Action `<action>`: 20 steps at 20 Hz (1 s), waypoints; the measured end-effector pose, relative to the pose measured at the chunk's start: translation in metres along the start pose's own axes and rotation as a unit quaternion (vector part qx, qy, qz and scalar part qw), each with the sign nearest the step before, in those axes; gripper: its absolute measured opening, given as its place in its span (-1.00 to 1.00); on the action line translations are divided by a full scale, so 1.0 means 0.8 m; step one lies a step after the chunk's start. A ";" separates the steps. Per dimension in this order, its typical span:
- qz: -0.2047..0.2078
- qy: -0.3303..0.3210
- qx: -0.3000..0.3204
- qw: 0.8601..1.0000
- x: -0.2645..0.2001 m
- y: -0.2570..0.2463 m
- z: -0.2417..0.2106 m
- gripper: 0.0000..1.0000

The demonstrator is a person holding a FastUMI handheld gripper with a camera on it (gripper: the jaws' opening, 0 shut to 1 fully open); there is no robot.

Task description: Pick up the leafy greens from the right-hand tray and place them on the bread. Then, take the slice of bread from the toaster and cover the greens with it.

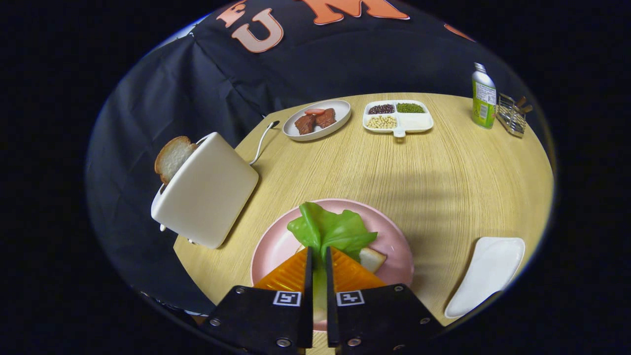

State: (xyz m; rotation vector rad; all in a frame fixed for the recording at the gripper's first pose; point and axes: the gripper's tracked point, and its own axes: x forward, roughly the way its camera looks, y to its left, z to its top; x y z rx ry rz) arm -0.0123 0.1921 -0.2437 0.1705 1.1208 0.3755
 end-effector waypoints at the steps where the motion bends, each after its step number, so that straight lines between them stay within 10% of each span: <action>1: -0.002 0.000 -0.006 1.000 0.003 0.003 0.001 -0.66; 12: -0.070 -0.002 -0.049 0.996 0.000 -0.006 0.008 -0.02; 20: -0.029 -0.029 -0.044 0.998 -0.045 0.081 0.077 0.54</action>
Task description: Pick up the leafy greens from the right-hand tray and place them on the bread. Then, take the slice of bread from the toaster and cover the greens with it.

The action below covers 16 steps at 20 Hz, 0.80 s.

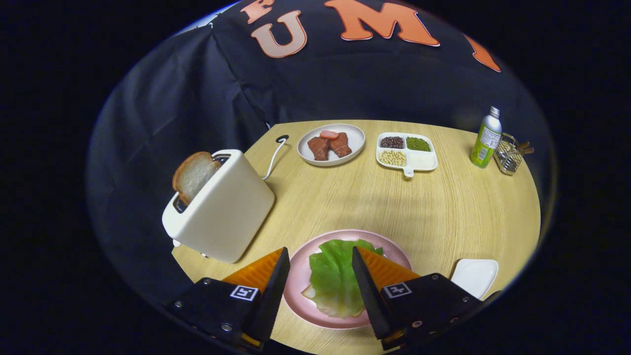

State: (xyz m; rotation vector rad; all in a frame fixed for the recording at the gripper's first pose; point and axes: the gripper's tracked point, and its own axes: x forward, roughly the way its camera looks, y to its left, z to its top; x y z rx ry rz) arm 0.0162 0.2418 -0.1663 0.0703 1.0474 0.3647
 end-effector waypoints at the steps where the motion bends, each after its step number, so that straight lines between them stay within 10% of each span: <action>1: 0.012 0.000 0.006 1.000 -0.004 0.015 0.009 0.56; 16: 0.091 0.014 0.003 0.996 -0.002 0.192 0.134 0.91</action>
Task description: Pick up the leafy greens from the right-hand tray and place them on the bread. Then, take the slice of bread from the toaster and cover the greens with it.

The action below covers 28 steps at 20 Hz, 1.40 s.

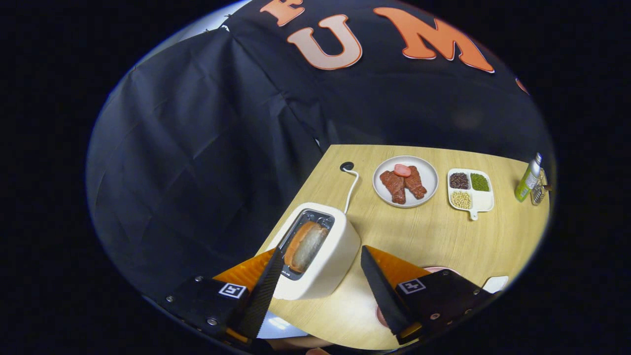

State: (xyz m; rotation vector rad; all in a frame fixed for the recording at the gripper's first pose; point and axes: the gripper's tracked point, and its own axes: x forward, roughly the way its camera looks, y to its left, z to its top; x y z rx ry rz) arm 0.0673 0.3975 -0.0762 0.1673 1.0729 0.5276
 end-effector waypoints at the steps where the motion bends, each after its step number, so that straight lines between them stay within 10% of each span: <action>1: 0.003 0.010 0.000 1.000 0.009 0.008 0.000 0.92; 13: 0.000 0.085 0.053 0.995 0.100 0.026 -0.013 0.71; 19: -0.007 0.100 0.054 0.994 0.117 0.017 -0.028 0.18; 24: -0.016 0.079 0.050 0.995 0.112 0.005 -0.021 -0.64; 28: -0.003 0.064 0.038 0.997 0.101 0.009 -0.019 -0.80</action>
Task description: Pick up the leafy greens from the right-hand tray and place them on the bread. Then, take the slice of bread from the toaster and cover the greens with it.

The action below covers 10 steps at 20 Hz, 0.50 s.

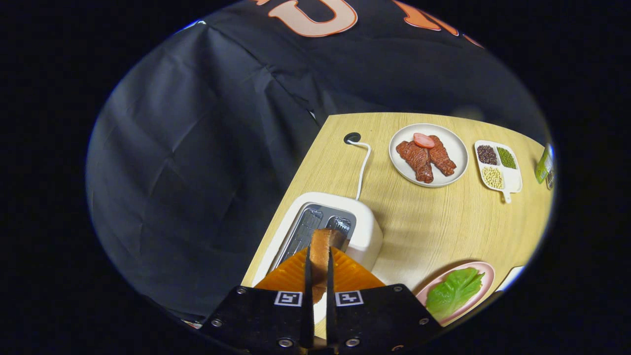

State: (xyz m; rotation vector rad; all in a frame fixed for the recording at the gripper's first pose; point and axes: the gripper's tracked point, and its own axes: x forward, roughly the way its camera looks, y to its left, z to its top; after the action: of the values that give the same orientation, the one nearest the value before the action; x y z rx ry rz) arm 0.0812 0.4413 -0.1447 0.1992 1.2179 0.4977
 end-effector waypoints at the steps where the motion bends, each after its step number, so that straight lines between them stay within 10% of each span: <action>1: 0.005 -0.005 0.001 1.000 -0.005 0.002 0.000 -0.81; 10: 0.056 -0.051 0.032 0.997 -0.067 -0.009 -0.001 -0.81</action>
State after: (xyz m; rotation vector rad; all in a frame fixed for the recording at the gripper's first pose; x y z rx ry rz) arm 0.0685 0.4099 -0.1027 0.3445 1.1279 0.5392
